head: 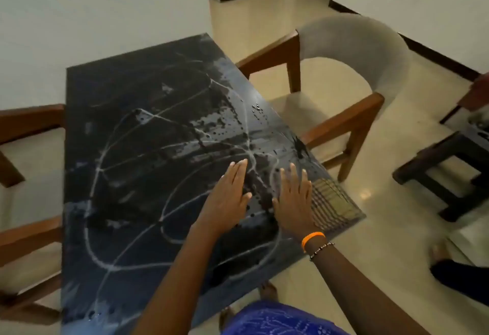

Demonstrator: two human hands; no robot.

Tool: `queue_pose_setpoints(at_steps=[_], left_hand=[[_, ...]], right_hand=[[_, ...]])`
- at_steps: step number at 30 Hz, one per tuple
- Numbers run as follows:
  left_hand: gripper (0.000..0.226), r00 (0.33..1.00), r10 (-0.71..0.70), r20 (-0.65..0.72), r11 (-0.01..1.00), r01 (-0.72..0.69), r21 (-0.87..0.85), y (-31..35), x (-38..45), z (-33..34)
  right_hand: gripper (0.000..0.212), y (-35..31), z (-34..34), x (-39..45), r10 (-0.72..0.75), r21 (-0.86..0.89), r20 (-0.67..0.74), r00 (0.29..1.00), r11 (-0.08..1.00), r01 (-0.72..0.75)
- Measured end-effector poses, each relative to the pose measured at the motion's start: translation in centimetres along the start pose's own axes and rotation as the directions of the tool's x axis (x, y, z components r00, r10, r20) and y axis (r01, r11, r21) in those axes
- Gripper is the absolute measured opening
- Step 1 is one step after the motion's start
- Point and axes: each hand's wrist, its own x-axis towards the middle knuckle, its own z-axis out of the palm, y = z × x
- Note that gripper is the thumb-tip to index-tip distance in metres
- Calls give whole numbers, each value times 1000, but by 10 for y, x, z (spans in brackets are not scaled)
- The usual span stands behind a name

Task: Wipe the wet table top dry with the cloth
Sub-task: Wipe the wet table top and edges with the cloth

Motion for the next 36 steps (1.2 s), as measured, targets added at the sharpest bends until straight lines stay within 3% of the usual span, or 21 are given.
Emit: queue_pose_setpoints(at_steps=[3, 5, 8, 13, 16, 18, 22, 25, 28, 30, 32, 34, 36], left_hand=[[71, 985, -87, 147, 990, 102, -97, 1, -2, 14], [71, 964, -129, 234, 979, 162, -127, 2, -5, 25], [69, 950, -152, 272, 956, 211, -202, 4, -9, 38], [66, 929, -185, 320, 918, 280, -282, 10, -10, 47], [62, 908, -215, 360, 876, 342, -341, 12, -5, 45], [58, 903, -232, 362, 851, 369, -375, 10, -1, 43], [59, 895, -339, 289, 759, 442, -479, 2, 5, 37], [68, 807, -563, 175, 548, 524, -653, -10, 5, 29], [71, 667, -719, 193, 300, 549, -780, -29, -7, 18], [65, 634, -738, 232, 212, 544, -812, -44, -22, 9], [49, 631, -742, 225, 188, 518, -835, -55, -36, 1], [38, 617, -769, 168, 217, 498, -839, -67, -49, -6], [40, 593, -796, 121, 268, 525, -808, -80, -59, -11]], right_hand=[[71, 24, 8, -10, 230, -46, 56, 972, 973, -228], [64, 40, 14, -17, 273, 13, 66, 960, 961, -275], [59, 52, 17, -20, 190, -31, 43, 981, 982, -188], [58, 52, 6, -11, 133, -111, 141, 981, 987, -118], [51, 46, -10, 0, 204, 63, 85, 975, 976, -210], [41, 38, -17, 7, 188, 261, 43, 981, 946, -193], [16, 4, -30, 19, 102, 693, 189, 977, 691, -206], [20, -31, -36, 24, 21, 870, 387, 922, 324, -372], [27, -59, -39, 26, -122, 759, 630, 767, -114, -641], [35, -73, -38, 26, -305, 581, 687, 660, -315, -750], [39, -87, -35, 28, -416, 488, 674, 610, -370, -791], [34, -106, -31, 29, -424, 502, 702, 572, -273, -820], [24, -127, -25, 32, -355, 571, 735, 578, -136, -809]])
